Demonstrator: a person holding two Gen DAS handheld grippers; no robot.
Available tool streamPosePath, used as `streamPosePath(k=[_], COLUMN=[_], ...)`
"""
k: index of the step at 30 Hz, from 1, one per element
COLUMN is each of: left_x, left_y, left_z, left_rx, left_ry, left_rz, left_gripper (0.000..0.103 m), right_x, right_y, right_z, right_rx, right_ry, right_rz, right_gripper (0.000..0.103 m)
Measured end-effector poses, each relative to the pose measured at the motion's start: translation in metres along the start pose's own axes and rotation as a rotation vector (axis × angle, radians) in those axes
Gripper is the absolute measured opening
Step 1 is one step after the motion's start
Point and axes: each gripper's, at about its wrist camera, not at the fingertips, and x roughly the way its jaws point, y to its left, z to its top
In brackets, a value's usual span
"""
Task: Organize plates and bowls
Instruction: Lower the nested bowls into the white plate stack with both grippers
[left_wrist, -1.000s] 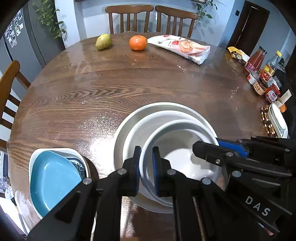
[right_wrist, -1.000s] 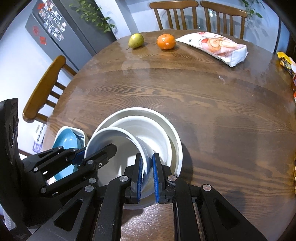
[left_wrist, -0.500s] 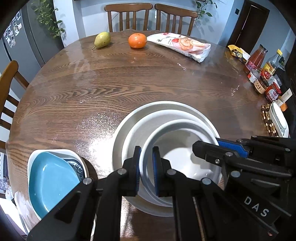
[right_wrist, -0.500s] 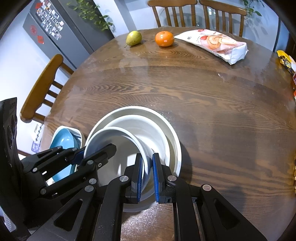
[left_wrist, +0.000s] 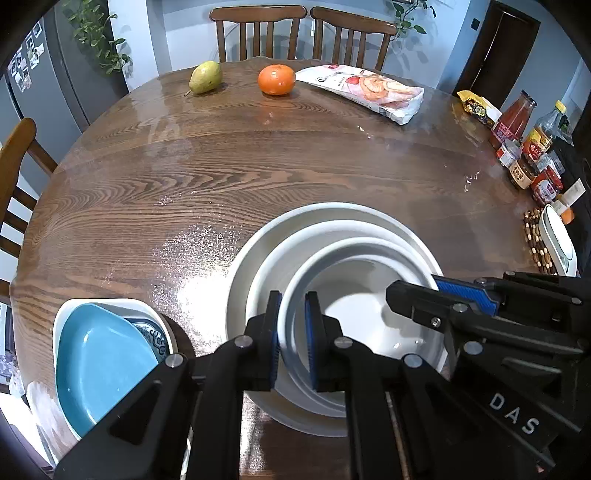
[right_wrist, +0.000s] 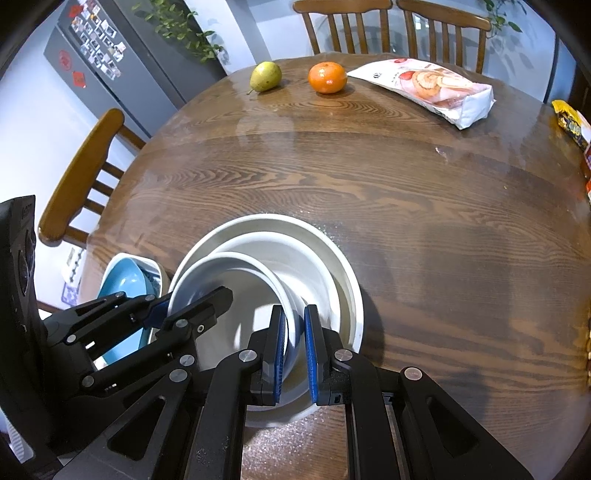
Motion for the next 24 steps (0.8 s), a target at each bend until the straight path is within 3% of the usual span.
streamPosePath(k=[24], left_x=[-0.0018], left_y=[-0.0023], left_z=[0.0], left_rx=[0.023], left_ry=[-0.03], left_rz=[0.043], left_gripper=[0.01], right_x=[-0.0049], right_y=[0.0013], right_z=[0.0028], right_rx=[-0.023], right_ry=[-0.029], right_rz=[-0.029], right_gripper=[0.012])
